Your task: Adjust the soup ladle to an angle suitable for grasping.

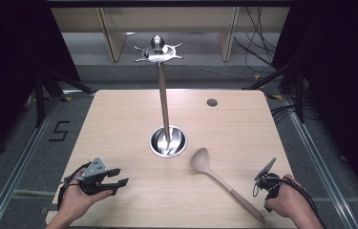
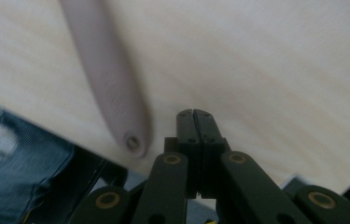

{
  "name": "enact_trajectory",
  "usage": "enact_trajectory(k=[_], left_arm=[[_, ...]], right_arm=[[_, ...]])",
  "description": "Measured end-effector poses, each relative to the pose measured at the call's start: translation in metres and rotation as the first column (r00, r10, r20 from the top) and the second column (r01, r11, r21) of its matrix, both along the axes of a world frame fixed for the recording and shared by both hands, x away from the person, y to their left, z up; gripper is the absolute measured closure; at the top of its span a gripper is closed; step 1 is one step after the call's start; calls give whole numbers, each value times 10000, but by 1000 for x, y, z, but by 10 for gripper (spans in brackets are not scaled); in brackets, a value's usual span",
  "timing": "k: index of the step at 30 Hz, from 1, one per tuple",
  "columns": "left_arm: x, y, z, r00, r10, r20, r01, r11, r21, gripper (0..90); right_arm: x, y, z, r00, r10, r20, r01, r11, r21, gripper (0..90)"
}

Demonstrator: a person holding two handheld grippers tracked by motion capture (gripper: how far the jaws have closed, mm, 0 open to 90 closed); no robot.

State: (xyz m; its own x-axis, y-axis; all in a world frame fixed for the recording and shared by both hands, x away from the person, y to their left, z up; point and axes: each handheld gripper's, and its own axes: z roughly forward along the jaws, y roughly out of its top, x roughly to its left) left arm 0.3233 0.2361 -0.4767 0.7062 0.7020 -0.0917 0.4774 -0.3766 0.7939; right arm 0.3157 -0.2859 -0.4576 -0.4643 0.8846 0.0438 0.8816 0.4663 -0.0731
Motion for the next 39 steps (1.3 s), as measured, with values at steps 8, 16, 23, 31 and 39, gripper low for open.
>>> enact_trajectory(k=[8,16,23,31,39], left_arm=[[0,0,0,9999,31,151,-30,10000,-19,479],[-1,1,1,10000,-49,49,49,10000,-61,479],[-1,1,1,10000,-66,54,66,10000,-67,479],[-1,1,1,10000,-62,51,63,9999,-80,479],[-1,2,1,10000,-64,25,65,9999,-109,479]], right_arm=[[-3,17,15,9984,288,478,-319,9974,651,900],[-8,44,-4,9951,757,-632,-693,9927,985,900],[0,44,-11,9990,73,-449,-60,9995,298,900],[45,23,-10,9886,-926,1188,937,9956,-34,900],[91,14,-9,9635,-1957,1826,1850,9799,742,900]])
